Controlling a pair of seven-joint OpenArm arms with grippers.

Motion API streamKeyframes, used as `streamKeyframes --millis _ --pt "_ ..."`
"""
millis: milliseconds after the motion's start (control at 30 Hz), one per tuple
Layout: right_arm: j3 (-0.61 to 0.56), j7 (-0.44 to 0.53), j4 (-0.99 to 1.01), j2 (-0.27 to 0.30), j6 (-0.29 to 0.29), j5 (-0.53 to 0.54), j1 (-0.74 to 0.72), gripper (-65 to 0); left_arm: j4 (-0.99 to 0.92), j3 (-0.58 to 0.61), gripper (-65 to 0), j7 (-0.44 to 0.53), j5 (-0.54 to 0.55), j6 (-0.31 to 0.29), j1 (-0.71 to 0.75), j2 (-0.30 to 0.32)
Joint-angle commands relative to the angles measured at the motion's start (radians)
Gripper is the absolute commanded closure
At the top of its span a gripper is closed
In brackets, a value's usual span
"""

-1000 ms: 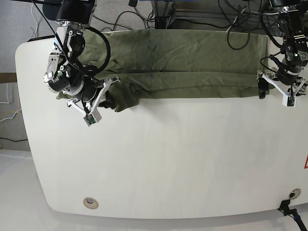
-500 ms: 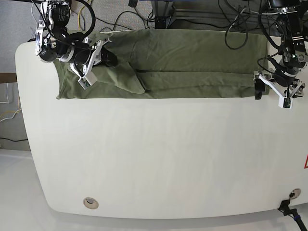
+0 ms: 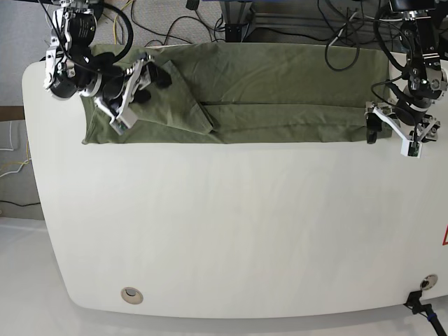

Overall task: Fold the T-shirt properly
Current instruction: 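Fold the sleeve end inward with the right gripper toward the shirt center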

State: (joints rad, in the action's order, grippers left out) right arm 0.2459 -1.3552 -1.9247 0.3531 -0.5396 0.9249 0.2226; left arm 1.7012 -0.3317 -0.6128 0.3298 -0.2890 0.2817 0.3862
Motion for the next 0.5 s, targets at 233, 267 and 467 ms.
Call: streamKeyframes --millis 233,267,467 --pt "0.069 0.096 -0.017 -0.070 -0.004 -0.105 -0.079 -24.0 0.211 0.012 -59.7 0.055 0.012 0.003 0.090 0.017" --pt "0.069 0.101 -0.019 -0.081 -0.006 -0.105 -0.058 -18.9 0.244 0.012 -59.7 0.055 0.012 0.003 0.120 0.017" --pt "0.068 0.159 -0.015 -0.104 -0.006 -0.116 0.027 0.0 0.254 0.013 -19.3 0.057 0.004 0.003 0.192 -0.056"
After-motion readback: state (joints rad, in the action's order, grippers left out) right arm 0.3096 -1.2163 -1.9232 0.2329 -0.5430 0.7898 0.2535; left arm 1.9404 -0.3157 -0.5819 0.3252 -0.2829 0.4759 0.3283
